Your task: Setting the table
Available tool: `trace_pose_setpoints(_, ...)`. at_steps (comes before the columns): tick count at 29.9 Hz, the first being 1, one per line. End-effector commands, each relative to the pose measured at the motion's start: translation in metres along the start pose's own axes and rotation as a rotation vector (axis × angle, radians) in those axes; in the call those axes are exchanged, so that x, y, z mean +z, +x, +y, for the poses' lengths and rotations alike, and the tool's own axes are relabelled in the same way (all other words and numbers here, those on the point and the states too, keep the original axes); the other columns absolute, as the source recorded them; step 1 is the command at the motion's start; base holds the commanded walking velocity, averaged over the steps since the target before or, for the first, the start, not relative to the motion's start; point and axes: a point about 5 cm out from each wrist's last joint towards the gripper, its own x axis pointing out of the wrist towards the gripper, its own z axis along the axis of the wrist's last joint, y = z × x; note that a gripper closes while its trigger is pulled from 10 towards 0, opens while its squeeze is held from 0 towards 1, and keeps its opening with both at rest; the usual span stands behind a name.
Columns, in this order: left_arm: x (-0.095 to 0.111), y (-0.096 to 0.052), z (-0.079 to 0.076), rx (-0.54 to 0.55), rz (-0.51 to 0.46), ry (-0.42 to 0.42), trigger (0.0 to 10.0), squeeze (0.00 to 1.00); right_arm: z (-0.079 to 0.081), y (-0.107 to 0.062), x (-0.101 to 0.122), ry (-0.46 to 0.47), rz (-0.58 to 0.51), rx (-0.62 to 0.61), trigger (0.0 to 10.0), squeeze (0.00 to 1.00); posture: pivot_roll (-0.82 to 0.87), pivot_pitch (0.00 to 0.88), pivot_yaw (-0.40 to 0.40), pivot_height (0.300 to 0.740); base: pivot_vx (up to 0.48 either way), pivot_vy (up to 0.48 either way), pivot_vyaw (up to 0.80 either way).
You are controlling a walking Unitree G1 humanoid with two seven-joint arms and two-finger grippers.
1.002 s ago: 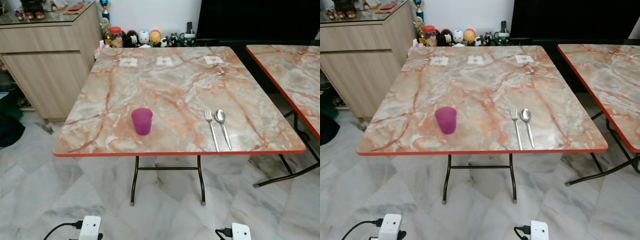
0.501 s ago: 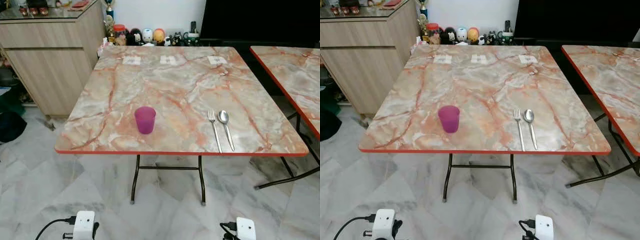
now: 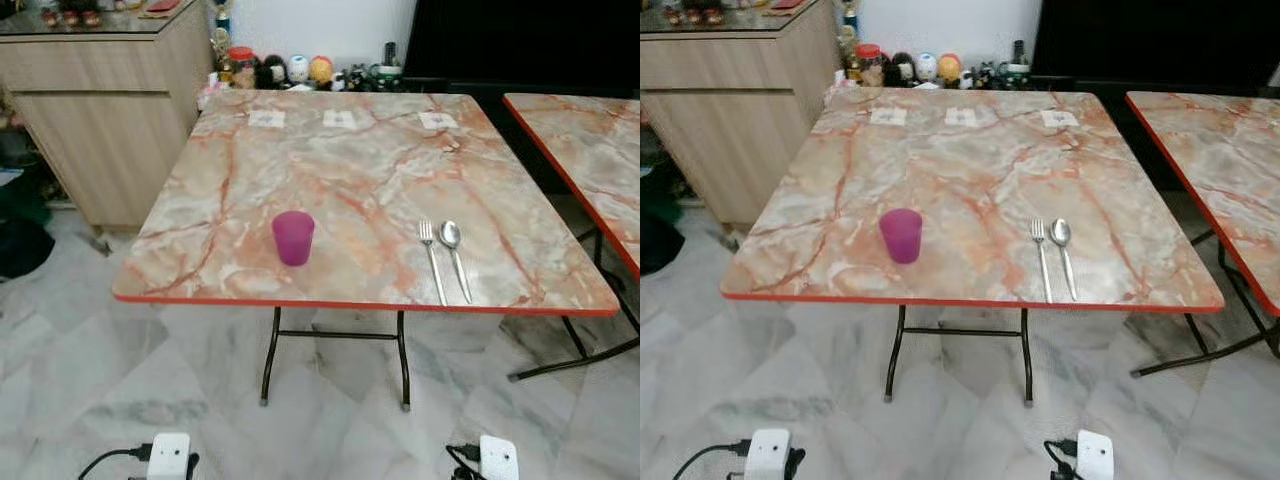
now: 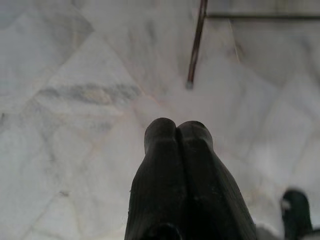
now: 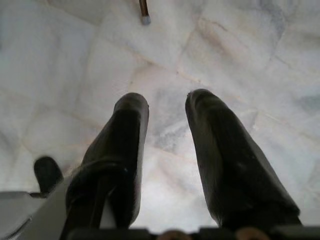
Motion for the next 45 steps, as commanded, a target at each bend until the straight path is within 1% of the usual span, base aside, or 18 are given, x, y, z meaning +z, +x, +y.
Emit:
trace_pose_setpoints(1, 0.013, 0.005, -0.005, -0.007, -0.057, -0.010, 10.0, 0.00, -0.004, -0.002, -0.005, -0.021, 0.006, 0.000, 10.0, 0.00, 0.08, 0.027, -0.067, 0.740, 0.000, -0.304, 0.00)
trace_pose_setpoints(2, 0.013, 0.005, -0.005, -0.007, -0.057, -0.010, 10.0, 0.00, -0.004, -0.002, -0.005, -0.021, 0.006, 0.000, 10.0, 0.00, 0.08, 0.027, -0.067, 0.740, 0.000, -0.304, 0.00)
trace_pose_setpoints(3, 0.017, 0.006, -0.006, -0.013, -0.081, -0.012, 10.0, 0.00, -0.005, -0.002, -0.006, -0.034, 0.004, 0.002, 10.0, 0.00, 0.08, 0.027, -0.067, 0.740, 0.000, -0.304, 0.00)
trace_pose_setpoints(5, 0.025, 0.008, -0.006, -0.021, -0.117, -0.008, 10.0, 0.00, -0.009, -0.003, -0.007, -0.013, 0.000, -0.014, 10.0, 0.00, 0.08, 0.031, -0.060, 0.740, 0.000, -0.351, 0.00)
trace_pose_setpoints(10, 0.046, 0.014, -0.005, -0.038, -0.185, 0.001, 10.0, 0.00, -0.009, -0.003, -0.010, -0.002, 0.018, -0.028, 10.0, 0.00, 0.09, 0.022, -0.050, 0.740, 0.000, -0.351, 0.00)
trace_pose_setpoints(13, 0.059, 0.017, -0.005, -0.043, -0.229, 0.008, 10.0, 0.00, -0.005, -0.002, -0.009, -0.003, 0.027, -0.022, 10.0, 0.00, 0.11, 0.012, -0.048, 0.740, 0.000, -0.369, 0.00)
trace_pose_setpoints(14, 0.059, 0.017, -0.005, -0.043, -0.229, 0.008, 10.0, 0.00, -0.005, -0.002, -0.009, -0.003, 0.027, -0.022, 10.0, 0.00, 0.11, 0.012, -0.048, 0.740, 0.000, -0.386, 0.00)
trace_pose_setpoints(16, 0.066, 0.017, -0.006, -0.056, -0.258, 0.017, 10.0, 0.00, 0.000, 0.000, -0.001, 0.004, 0.006, -0.016, 10.0, 0.00, 0.11, 0.014, -0.044, 0.740, 0.000, -0.390, 0.00)
trace_pose_setpoints(21, 0.067, 0.016, -0.005, -0.062, -0.271, 0.028, 10.0, 0.00, 0.003, 0.002, 0.006, -0.001, -0.009, -0.007, 10.0, 0.00, 0.11, 0.015, -0.045, 0.740, 0.000, -0.389, 0.00)
trace_pose_setpoints(26, 0.067, 0.015, -0.004, -0.061, -0.276, 0.029, 10.0, 0.00, 0.003, 0.002, 0.005, -0.007, -0.006, -0.005, 10.0, 0.00, 0.12, 0.017, -0.049, 0.740, 0.000, -0.388, 0.00)
trace_pose_setpoints(28, 0.070, 0.012, -0.002, -0.064, -0.303, 0.040, 10.0, 0.00, 0.001, 0.001, 0.004, -0.014, -0.002, -0.003, 10.0, 0.00, 0.11, 0.023, -0.052, 0.740, 0.000, -0.384, 0.00)
trace_pose_setpoints(33, 0.074, 0.011, -0.001, -0.072, -0.324, 0.055, 10.0, 0.00, 0.000, 0.002, 0.005, -0.015, -0.002, -0.005, 10.0, 0.00, 0.11, 0.024, -0.053, 0.740, 0.000, -0.382, 0.00)
trace_pose_setpoints(35, 0.079, 0.010, -0.001, -0.079, -0.341, 0.064, 10.0, 0.00, 0.000, 0.002, 0.006, -0.017, -0.002, -0.006, 10.0, 0.00, 0.11, 0.021, -0.055, 0.740, 0.000, -0.381, 0.00)
trace_pose_setpoints(36, 0.084, 0.010, -0.001, -0.086, -0.362, 0.070, 10.0, 0.00, 0.000, 0.002, 0.007, -0.018, -0.004, -0.007, 10.0, 0.00, 0.11, 0.020, -0.058, 0.740, 0.000, -0.304, 0.00)
trace_pose_setpoints(37, 0.084, 0.010, -0.001, -0.086, -0.362, 0.070, 10.0, 0.00, 0.000, 0.002, 0.007, -0.018, -0.004, -0.007, 10.0, 0.00, 0.11, 0.020, -0.058, 0.740, 0.000, -0.304, 0.00)
trace_pose_setpoints(40, 0.089, 0.010, -0.002, -0.091, -0.381, 0.067, 10.0, 0.00, 0.000, 0.002, 0.008, -0.022, -0.006, -0.004, 10.0, 0.00, 0.11, 0.018, -0.059, 0.740, 0.000, 0.000, 0.00)
trace_pose_setpoints(41, 0.096, 0.009, -0.003, -0.102, -0.408, 0.079, 10.0, 0.00, 0.000, 0.003, 0.009, -0.024, -0.008, -0.003, 10.0, 0.00, 0.11, 0.013, -0.063, 0.740, 0.000, 0.000, 0.00)
trace_pose_setpoints(45, 0.102, 0.007, -0.005, -0.115, -0.442, 0.091, 10.0, 0.00, -0.001, 0.003, 0.010, -0.027, -0.010, -0.002, 10.0, 0.00, 0.11, 0.010, -0.065, 0.740, 0.000, 0.000, 0.00)
